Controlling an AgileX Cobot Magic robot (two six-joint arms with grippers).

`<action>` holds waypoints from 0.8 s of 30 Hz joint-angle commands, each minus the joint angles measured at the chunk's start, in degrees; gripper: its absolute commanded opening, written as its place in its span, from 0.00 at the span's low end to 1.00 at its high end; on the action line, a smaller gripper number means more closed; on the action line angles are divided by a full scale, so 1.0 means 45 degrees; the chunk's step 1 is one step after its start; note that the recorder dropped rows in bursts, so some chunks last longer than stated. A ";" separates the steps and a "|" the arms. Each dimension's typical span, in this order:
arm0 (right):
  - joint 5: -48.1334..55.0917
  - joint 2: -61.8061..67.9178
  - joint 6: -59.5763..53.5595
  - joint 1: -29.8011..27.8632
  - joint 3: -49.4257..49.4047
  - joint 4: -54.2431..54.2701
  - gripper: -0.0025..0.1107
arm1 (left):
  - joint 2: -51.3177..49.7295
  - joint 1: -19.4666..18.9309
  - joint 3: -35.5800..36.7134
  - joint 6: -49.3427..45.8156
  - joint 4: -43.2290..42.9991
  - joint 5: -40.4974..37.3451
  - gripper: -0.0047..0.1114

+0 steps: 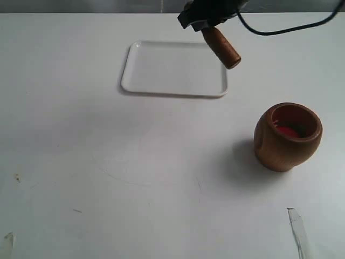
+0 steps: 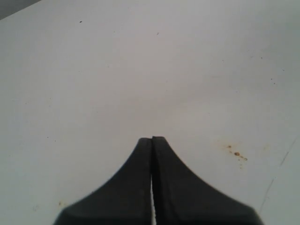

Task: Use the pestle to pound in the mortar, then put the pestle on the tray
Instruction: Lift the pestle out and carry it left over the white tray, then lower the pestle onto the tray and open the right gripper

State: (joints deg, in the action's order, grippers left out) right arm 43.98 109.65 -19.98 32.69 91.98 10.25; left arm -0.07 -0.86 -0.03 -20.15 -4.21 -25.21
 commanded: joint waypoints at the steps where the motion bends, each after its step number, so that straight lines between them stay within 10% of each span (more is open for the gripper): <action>1: -0.0074 0.1784 -0.0281 -0.0014 0.1752 -0.0022 0.02 | 0.0016 0.0099 0.0007 0.0104 0.0094 0.0038 0.04; 15: -0.0194 0.5056 -0.0281 -0.0014 0.4631 -0.0159 0.04 | 0.0016 0.0099 0.0007 0.0104 0.0094 0.0038 0.04; 24: -0.0295 0.5123 -0.0699 -0.0014 0.4631 -0.0191 0.61 | 0.0016 0.0099 0.0007 0.0104 0.0094 0.0038 0.04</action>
State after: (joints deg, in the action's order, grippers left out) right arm 42.92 133.09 -22.97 32.69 112.37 10.05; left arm -0.07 -0.86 -0.03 -20.15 -4.21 -25.21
